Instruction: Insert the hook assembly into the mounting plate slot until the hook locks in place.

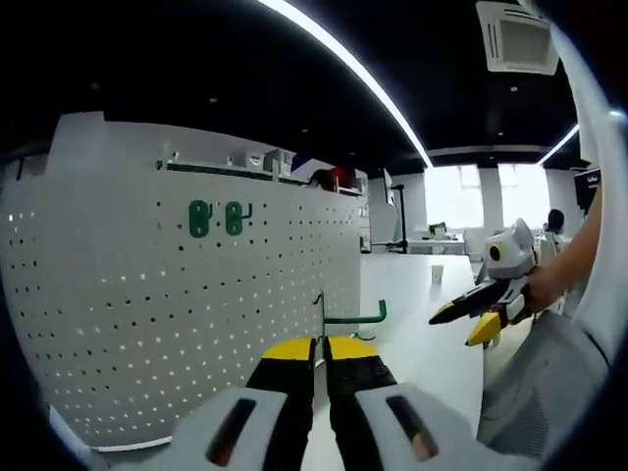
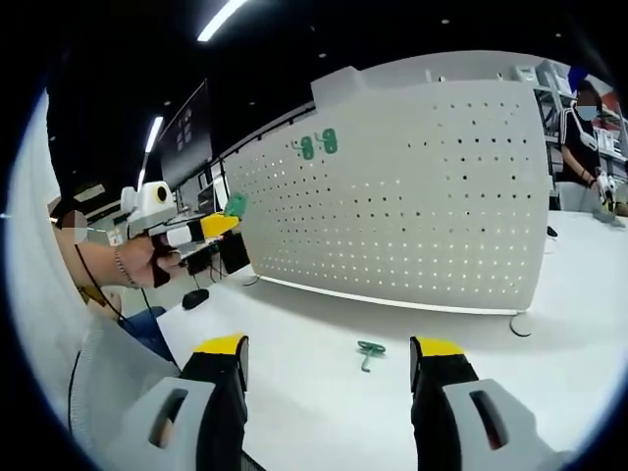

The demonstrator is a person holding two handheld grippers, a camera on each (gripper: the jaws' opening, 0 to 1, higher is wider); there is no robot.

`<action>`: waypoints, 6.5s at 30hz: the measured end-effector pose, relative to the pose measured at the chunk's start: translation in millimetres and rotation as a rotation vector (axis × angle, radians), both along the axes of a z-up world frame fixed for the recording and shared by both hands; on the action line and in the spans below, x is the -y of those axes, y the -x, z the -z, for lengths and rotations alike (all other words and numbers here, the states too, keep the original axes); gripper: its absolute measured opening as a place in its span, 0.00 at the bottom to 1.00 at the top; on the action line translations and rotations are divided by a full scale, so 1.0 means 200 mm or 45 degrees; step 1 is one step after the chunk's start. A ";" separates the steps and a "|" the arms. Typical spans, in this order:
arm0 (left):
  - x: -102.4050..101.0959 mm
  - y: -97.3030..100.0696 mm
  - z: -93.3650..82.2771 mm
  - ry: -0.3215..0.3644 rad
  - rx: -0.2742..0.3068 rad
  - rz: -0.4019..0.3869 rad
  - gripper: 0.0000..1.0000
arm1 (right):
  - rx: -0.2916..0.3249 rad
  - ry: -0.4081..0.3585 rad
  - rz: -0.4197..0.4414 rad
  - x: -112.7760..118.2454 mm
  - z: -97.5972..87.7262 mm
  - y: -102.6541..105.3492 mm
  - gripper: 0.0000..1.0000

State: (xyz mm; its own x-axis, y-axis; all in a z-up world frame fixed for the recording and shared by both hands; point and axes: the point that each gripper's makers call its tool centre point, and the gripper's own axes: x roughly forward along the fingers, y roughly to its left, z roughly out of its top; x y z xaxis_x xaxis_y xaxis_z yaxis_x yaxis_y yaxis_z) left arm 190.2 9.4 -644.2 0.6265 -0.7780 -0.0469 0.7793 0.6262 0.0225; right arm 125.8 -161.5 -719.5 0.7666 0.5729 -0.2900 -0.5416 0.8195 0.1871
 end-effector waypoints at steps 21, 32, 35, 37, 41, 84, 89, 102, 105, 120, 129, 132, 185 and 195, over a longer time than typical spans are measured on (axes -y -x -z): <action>-0.04 0.10 -0.15 0.120 0.061 -0.050 0.03 | 0.000 -0.002 -0.014 -0.03 0.00 0.02 0.64; -0.03 0.10 -0.13 0.103 0.058 -0.056 0.03 | 0.090 -0.070 -0.017 -0.05 -0.12 0.01 0.62; -0.03 0.10 -0.13 0.096 0.055 -0.058 0.03 | 0.195 -0.116 -0.038 -0.07 -0.21 0.01 0.59; -0.03 0.09 -0.12 0.094 0.053 -0.062 0.03 | 0.262 -0.172 -0.067 -0.10 -0.29 0.02 0.58; -0.04 0.09 -0.11 0.092 0.051 -0.069 0.03 | 0.318 -0.222 -0.099 -0.13 -0.36 0.04 0.59; -0.04 0.08 -0.12 0.080 0.050 -0.105 0.03 | 0.296 -0.449 -0.300 -0.54 -0.51 -0.07 0.53; -0.04 0.08 -0.11 0.081 0.048 -0.108 0.03 | 0.302 -0.462 -0.312 -0.57 -0.53 -0.08 0.54; -0.04 0.08 -0.12 0.082 0.046 -0.114 0.03 | 0.298 -0.507 -0.348 -0.68 -0.56 -0.11 0.55; -0.05 0.08 -0.12 0.083 0.047 -0.119 0.03 | 0.289 -0.524 -0.351 -0.69 -0.57 -0.11 0.54; -0.06 0.07 -0.12 0.085 0.049 -0.128 0.03 | 0.280 -0.561 -0.348 -0.75 -0.59 -0.14 0.46; -0.08 0.07 -0.14 0.088 0.054 -0.141 0.03 | 0.289 -0.570 -0.358 -0.79 -0.61 -0.15 0.35; -0.08 0.07 -0.14 0.087 0.052 -0.142 0.03 | 0.281 -0.564 -0.353 -0.80 -0.60 -0.16 0.34; -0.07 0.06 -0.13 0.094 0.040 -0.182 0.03 | 0.273 -0.507 -0.302 -0.89 -0.59 -0.24 0.03; -0.06 0.07 -0.13 0.089 0.035 -0.201 0.03 | 0.270 -0.509 -0.288 -0.89 -0.59 -0.25 0.01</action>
State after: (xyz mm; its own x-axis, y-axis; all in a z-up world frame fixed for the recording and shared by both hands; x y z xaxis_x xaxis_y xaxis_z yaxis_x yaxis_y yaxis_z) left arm 177.1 21.6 -618.0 0.7412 -0.6708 0.0230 0.6711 0.7414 -0.0054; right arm 174.8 16.0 -601.3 0.6289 0.7658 0.1344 -0.7573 0.5643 0.3288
